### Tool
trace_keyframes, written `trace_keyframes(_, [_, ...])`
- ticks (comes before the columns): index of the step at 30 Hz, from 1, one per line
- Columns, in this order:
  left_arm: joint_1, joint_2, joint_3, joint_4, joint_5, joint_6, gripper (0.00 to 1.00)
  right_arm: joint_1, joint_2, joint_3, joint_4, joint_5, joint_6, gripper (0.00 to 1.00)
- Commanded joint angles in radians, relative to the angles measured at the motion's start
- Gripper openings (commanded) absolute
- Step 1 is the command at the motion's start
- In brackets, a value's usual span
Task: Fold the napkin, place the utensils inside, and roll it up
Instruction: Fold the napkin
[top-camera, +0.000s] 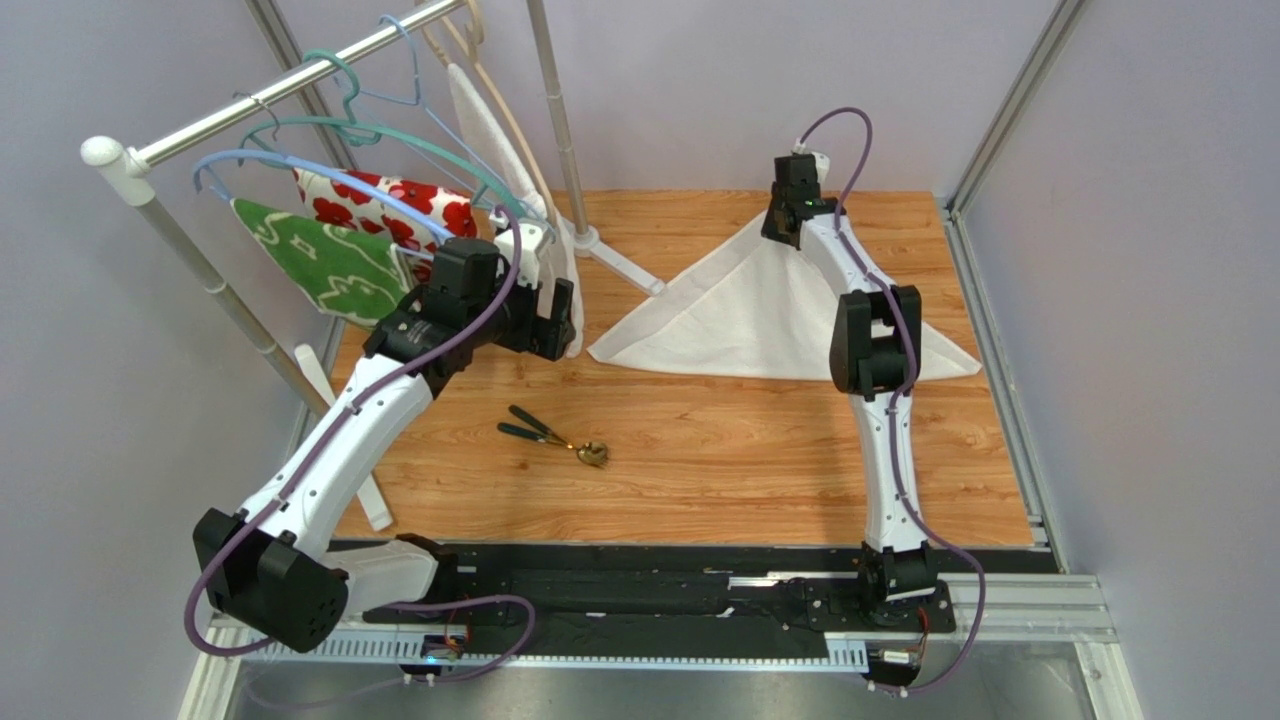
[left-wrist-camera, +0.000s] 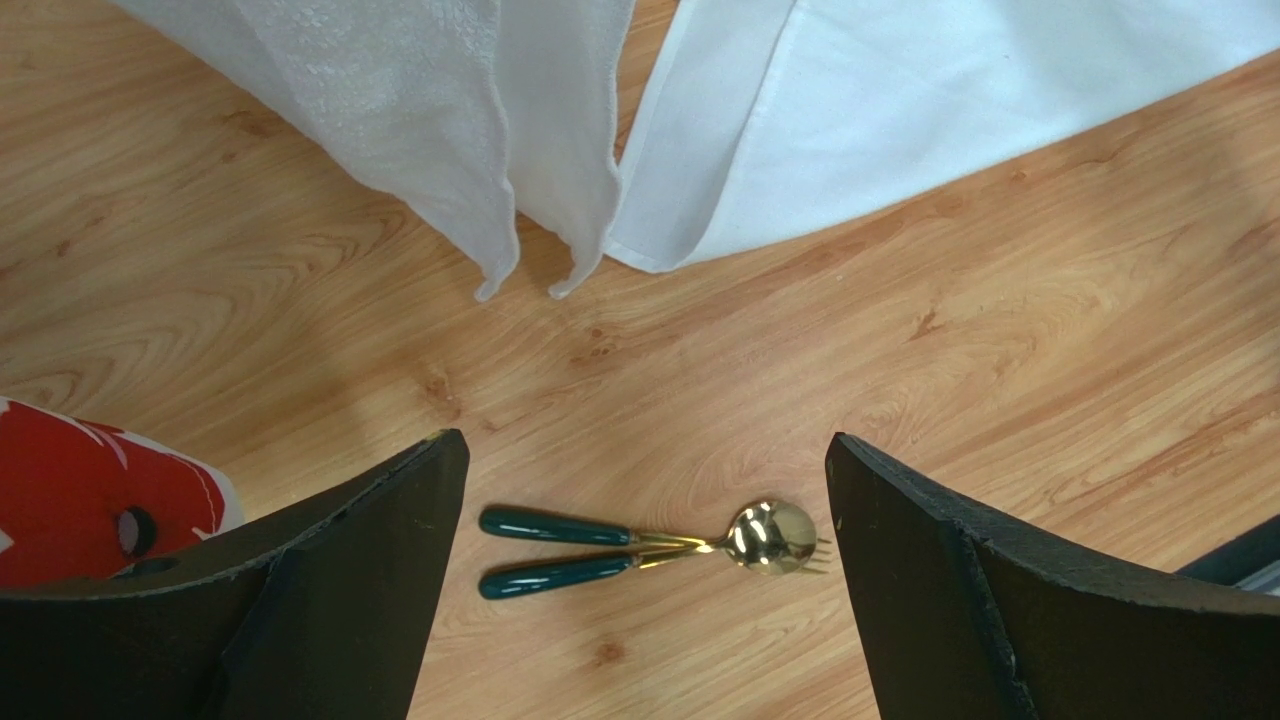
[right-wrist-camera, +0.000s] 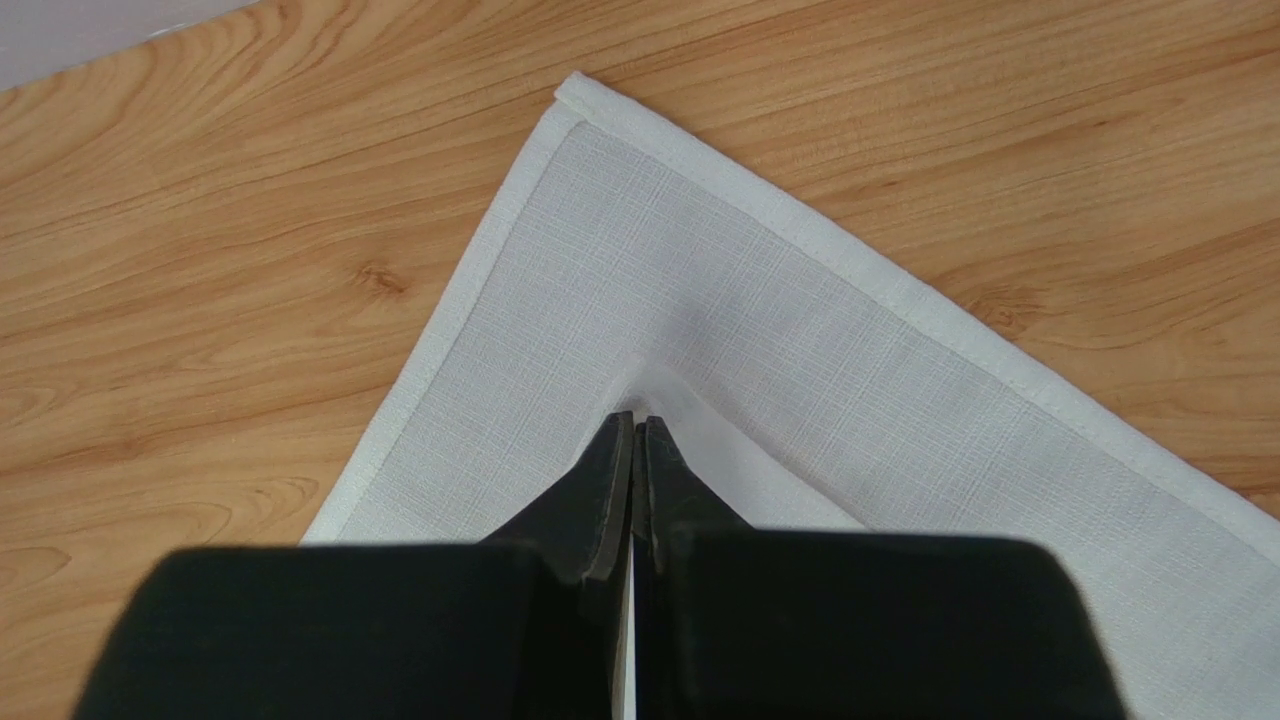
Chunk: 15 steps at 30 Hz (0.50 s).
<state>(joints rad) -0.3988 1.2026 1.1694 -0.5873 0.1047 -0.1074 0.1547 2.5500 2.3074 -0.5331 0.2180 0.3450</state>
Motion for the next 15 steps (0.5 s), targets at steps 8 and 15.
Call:
trace_keyframes(8, [0.005, 0.037, 0.003, 0.011, -0.003, 0.006, 0.98, -0.017, 0.041, 0.081, 0.169, -0.023, 0.103, 0.0])
trace_keyframes(15, [0.006, 0.054, 0.007, 0.011, 0.023, 0.0, 0.98, -0.017, 0.023, -0.023, 0.124, -0.034, 0.147, 0.0])
